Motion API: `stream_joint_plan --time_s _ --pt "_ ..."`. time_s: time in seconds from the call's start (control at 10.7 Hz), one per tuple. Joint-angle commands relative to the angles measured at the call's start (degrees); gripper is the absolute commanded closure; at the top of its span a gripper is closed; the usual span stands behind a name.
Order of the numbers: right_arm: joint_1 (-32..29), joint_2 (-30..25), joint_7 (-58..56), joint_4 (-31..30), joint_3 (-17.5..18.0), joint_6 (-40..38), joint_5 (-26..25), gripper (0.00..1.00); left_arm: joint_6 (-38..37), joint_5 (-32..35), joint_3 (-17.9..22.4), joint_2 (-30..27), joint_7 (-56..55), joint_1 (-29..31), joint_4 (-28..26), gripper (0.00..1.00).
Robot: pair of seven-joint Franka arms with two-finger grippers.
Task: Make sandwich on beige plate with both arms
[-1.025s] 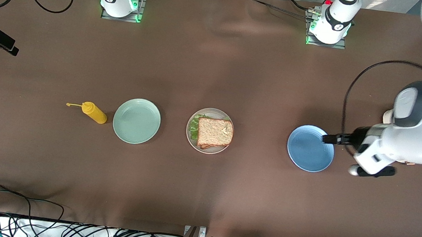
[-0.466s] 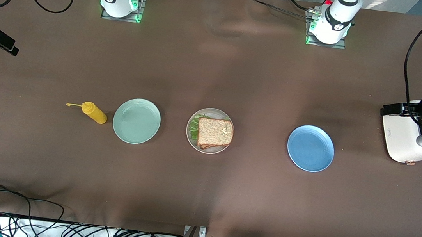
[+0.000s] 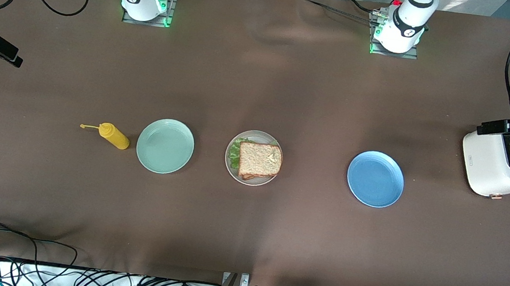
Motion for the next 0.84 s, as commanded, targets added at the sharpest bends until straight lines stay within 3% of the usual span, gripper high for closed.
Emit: stream_joint_plan --time_s 0.0,0.19,0.75 --pt "-0.16 -0.02 0.01 0.50 0.12 -0.40 0.90 0.00 -0.68 1.25 12.61 -7.02 1.43 -12.37 -5.07 0.00" --pt "-0.16 -0.02 0.01 0.50 0.04 -0.14 0.90 0.00 -0.76 1.07 20.55 -7.84 1.43 -20.49 -5.44 0.00" --pt "-0.25 -0.01 -1.65 0.41 -0.66 -0.31 2.29 0.00 1.15 -1.54 20.23 -7.05 1.16 -20.88 -5.26 0.00"
